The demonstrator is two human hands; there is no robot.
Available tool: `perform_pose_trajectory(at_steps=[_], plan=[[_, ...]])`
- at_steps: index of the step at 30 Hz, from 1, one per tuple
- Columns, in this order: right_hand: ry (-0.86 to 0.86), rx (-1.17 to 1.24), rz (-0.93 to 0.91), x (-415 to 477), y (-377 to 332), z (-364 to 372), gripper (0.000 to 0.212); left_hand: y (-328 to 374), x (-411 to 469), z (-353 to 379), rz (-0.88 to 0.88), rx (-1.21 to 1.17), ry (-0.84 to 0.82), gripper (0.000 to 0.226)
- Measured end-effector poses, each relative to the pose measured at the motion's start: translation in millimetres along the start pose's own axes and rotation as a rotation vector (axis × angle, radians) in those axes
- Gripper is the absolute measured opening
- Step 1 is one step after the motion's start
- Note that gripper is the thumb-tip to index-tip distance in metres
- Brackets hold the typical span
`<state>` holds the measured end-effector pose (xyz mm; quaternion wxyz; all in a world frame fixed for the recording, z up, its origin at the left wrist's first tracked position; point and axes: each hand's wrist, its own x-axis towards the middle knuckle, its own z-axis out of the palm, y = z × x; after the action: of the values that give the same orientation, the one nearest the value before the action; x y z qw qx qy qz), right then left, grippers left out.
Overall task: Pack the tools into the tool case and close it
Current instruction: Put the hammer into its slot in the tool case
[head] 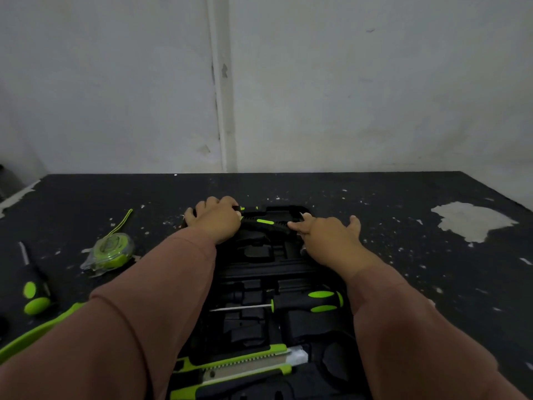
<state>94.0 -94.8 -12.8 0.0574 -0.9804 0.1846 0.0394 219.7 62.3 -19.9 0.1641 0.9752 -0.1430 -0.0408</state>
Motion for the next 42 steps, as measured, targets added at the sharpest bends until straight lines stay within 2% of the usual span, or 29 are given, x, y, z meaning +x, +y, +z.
perform_pose_trajectory(at_steps=[10, 15, 19, 28, 31, 34, 39, 42], plan=[[0.020, 0.002, -0.002, 0, 1, 4, 0.048, -4, -3, 6, 0.058, 0.039, 0.033, 0.035], [-0.087, 0.301, -0.046, 13, 14, 12, 0.045, -5, -2, 5, 0.055, 0.008, 0.024, 0.035], [-0.192, 0.323, -0.147, 16, 31, 6, 0.047, -6, 0, 5, 0.053, -0.016, 0.020, 0.035], [-0.277, -0.112, -0.065, 12, 19, -6, 0.050, -4, 2, 6, 0.053, 0.055, -0.002, 0.035], [-0.291, -0.083, -0.069, 14, 20, -6, 0.050, -4, 3, 8, 0.058, 0.051, 0.013, 0.034], [-0.222, -0.018, -0.055, 12, 20, -5, 0.048, -5, 5, 7, 0.061, 0.026, 0.013, 0.033], [-0.142, -0.122, -0.058, 13, 9, -2, 0.051, -6, 7, 8, 0.054, 0.016, -0.002, 0.033], [-0.152, -0.131, -0.062, 14, 10, -1, 0.053, -5, 7, 9, 0.053, 0.026, 0.011, 0.033]])
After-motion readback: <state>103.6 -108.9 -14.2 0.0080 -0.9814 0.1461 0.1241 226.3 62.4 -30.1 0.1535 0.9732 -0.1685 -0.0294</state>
